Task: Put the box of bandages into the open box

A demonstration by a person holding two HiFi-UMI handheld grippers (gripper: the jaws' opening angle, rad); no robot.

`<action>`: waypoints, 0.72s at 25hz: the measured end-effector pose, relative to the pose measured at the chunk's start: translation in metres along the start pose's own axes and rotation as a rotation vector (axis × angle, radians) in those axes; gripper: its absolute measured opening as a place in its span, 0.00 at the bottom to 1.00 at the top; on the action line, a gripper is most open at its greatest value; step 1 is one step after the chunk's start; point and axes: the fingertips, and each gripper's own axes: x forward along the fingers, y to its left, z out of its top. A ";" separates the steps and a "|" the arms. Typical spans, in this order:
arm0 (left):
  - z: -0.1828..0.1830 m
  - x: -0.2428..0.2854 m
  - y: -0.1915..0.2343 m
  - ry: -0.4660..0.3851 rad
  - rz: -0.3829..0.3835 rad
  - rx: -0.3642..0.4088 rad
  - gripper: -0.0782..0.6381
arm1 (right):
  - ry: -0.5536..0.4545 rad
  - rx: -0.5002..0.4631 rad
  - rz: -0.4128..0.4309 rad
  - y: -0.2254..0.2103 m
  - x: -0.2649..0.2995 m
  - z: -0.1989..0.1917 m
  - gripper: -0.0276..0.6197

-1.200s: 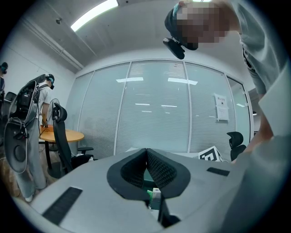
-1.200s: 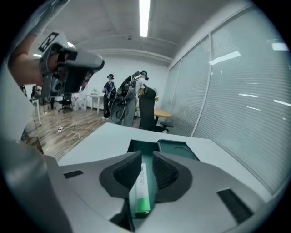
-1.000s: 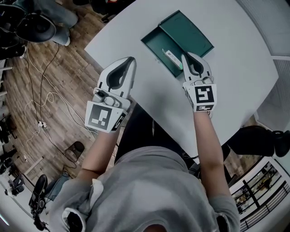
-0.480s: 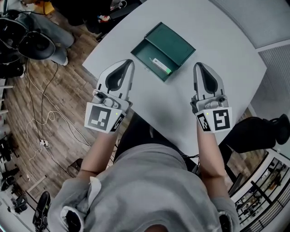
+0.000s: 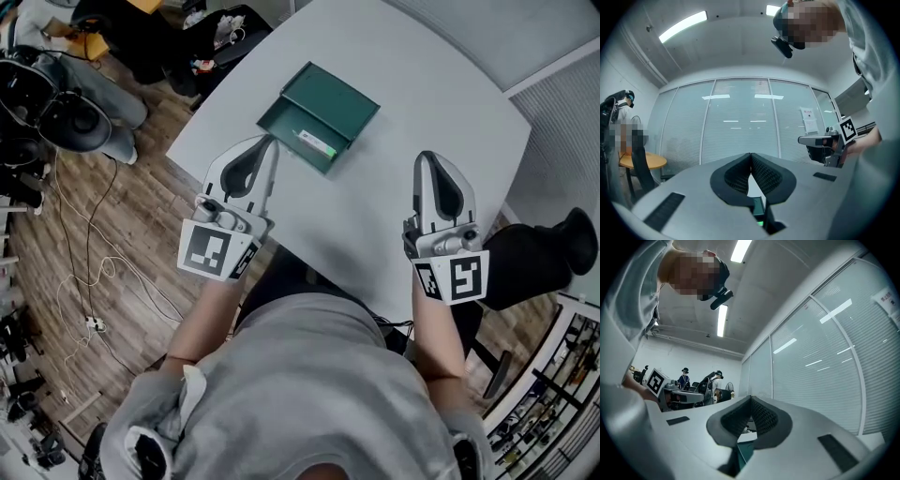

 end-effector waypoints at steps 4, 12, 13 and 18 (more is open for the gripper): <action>0.002 -0.004 -0.009 -0.002 -0.012 0.000 0.13 | -0.015 -0.001 -0.022 0.000 -0.011 0.008 0.12; 0.010 -0.006 -0.022 -0.020 -0.025 -0.003 0.13 | -0.017 -0.014 -0.040 0.002 -0.026 0.019 0.12; 0.009 -0.007 -0.023 -0.020 -0.026 -0.004 0.13 | -0.016 -0.014 -0.041 0.003 -0.027 0.018 0.12; 0.010 -0.008 -0.028 -0.022 -0.029 0.000 0.13 | -0.015 -0.017 -0.042 0.004 -0.033 0.019 0.12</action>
